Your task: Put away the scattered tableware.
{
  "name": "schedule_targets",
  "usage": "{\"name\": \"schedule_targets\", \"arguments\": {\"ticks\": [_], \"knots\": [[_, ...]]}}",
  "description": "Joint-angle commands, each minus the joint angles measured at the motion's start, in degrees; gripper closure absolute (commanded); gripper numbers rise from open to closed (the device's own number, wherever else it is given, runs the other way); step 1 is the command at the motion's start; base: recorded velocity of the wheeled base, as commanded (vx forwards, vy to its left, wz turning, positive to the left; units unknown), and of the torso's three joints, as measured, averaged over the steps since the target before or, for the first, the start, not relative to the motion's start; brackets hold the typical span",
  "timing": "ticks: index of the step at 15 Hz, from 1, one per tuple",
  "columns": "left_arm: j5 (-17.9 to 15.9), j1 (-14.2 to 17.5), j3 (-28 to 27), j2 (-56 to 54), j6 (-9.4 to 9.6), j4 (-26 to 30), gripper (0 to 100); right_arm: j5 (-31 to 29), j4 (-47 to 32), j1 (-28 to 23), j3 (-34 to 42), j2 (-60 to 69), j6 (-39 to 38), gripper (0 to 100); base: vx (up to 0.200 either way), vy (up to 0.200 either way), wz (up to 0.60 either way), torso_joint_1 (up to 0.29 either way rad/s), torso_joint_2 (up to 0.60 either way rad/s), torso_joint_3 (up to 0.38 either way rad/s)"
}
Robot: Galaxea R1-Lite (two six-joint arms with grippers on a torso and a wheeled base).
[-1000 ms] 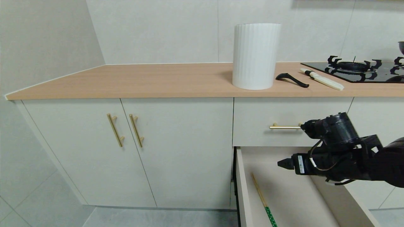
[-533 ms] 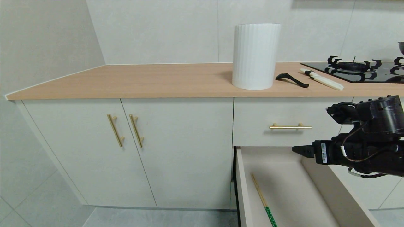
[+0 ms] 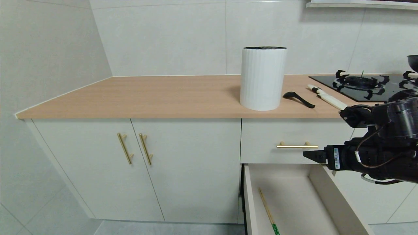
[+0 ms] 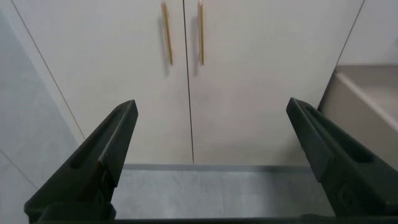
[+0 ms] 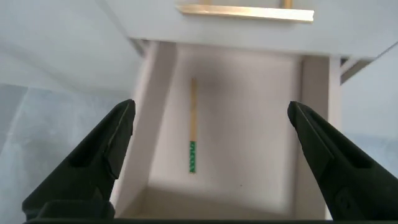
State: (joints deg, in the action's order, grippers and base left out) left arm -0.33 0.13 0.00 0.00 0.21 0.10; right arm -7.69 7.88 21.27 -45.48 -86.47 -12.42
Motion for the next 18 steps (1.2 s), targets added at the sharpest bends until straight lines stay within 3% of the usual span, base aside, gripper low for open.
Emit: {"name": "schedule_targets", "arguments": {"ticks": [1,15,18], "knots": [[-0.02,0.04,0.00,0.00,0.06,-0.01,0,0.05,0.04,0.00,0.13,-0.10,0.03,0,0.000,0.000,0.00,0.149,-0.48,-0.295],[-0.02,0.04,0.00,0.00,0.06,-0.01,0,0.13,0.12,0.08,0.75,-0.37,0.03,0,0.000,0.000,0.00,0.197,-0.48,-0.288],[-0.02,0.04,0.00,0.00,-0.03,-0.01,0,0.05,0.12,0.35,0.92,-0.90,0.12,0,0.000,0.000,0.00,0.076,-0.18,-0.110]]}}
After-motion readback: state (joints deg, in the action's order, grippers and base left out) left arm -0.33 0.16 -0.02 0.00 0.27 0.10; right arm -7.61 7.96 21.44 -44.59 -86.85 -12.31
